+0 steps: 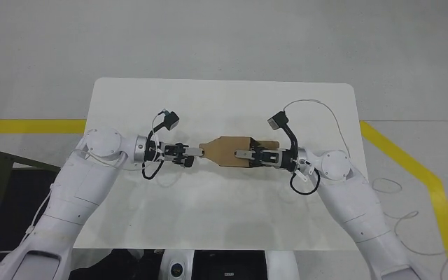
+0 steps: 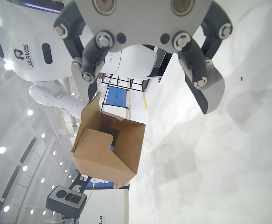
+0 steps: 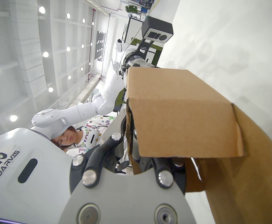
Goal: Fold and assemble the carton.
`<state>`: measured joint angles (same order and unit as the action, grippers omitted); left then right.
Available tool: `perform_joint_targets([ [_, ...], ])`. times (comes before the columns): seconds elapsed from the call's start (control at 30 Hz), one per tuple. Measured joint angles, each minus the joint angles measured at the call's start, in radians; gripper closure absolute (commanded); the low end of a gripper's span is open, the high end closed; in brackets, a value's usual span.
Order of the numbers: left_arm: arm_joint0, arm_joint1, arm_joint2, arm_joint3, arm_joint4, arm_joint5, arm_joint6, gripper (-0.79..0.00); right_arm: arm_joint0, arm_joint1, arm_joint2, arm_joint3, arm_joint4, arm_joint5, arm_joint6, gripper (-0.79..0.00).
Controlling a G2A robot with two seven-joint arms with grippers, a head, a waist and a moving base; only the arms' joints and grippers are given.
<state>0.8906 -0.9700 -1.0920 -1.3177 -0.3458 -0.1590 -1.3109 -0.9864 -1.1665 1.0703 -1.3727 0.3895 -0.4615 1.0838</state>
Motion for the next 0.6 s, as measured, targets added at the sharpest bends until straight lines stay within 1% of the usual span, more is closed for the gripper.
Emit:
perform_joint_targets([
  [0.27,-0.001,-0.001,0.005,0.019,-0.008,0.012,0.003,-0.785,0.004,-0.004,-0.013,-0.008,0.03,-0.018,0.005,0.0],
  [0.6,-0.004,-0.007,0.023,0.016,-0.021,0.012,0.001,-0.785,0.032,-0.024,-0.069,0.009,0.09,-0.054,0.005,0.0],
])
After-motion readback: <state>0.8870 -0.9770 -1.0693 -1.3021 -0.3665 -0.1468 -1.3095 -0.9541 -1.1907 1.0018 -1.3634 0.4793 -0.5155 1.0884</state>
